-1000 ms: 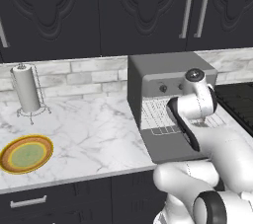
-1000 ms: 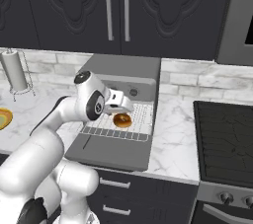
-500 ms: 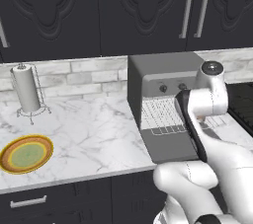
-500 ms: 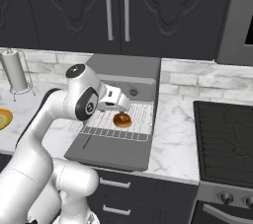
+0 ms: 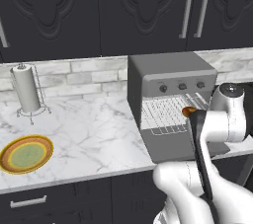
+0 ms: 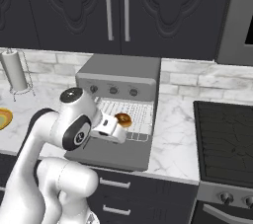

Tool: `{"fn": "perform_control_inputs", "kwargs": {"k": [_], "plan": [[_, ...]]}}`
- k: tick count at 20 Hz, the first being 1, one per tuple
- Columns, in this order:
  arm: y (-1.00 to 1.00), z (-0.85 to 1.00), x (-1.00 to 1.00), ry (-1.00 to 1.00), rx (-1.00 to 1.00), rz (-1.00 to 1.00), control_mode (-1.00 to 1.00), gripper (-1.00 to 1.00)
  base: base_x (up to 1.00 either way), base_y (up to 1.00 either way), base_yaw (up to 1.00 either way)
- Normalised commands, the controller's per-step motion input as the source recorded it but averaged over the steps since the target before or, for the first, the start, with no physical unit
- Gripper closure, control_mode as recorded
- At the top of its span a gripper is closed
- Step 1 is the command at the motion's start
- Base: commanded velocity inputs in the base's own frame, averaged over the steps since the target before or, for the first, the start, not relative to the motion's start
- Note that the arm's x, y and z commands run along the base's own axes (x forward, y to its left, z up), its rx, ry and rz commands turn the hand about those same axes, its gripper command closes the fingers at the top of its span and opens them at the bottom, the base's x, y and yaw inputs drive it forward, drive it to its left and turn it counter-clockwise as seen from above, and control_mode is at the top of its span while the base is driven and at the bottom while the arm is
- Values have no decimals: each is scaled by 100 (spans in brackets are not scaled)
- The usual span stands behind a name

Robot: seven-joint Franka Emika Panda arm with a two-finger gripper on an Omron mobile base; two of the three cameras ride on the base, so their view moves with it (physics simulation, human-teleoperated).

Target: Pick up the bagel from the plate, place it on the toaster oven rack, close the door, and set the timer.

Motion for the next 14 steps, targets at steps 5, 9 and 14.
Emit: {"fn": "perform_control_inputs", "kwargs": {"k": [5,9,14], "plan": [[0,-29,-13,1,3,-2,-100,-100,0,0,0],[0,-17,15,5,4,-1,-100,-100,0,0,0],[0,-31,33,6,3,0,-100,-100,0,0,0]]}}
